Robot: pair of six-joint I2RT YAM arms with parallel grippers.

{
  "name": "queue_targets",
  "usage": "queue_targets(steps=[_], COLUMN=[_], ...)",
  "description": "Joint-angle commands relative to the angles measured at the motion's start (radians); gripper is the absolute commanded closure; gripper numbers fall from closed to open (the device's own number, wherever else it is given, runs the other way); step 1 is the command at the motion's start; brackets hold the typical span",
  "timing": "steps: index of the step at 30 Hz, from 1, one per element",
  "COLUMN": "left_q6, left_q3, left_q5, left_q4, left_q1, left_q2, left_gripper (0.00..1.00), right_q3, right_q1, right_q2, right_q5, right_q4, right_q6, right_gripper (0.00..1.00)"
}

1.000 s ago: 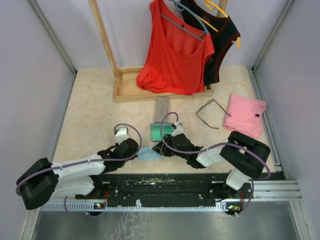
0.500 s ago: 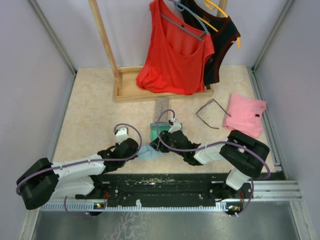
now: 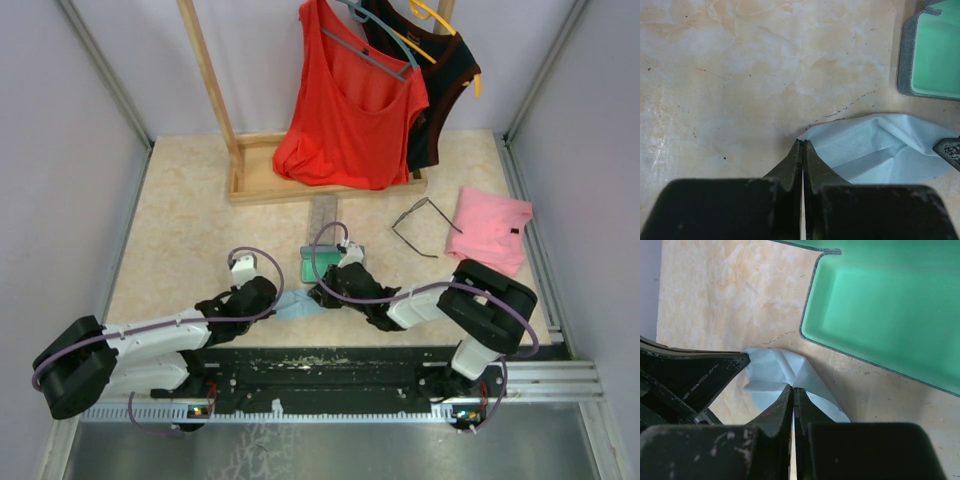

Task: Organize the sunglasses
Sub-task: Adjust the glasses cleaning cloth at the center of the board.

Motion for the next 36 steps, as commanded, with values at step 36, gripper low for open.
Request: queue_targets(steps=[36], left_q6=[-0.189], left_q3=[0.248], left_q5=[-0.122], left_q4=[-0.493], left_q1=[-0.585], left_q2=[-0.15], left_gripper=[1.0], right_q3=[0.002], right_q1=[0.367], right_q2=[-0.794], right_q5=[0.251], right_q4=[-0.852], right_q6=[0.135], right_gripper=[1.0])
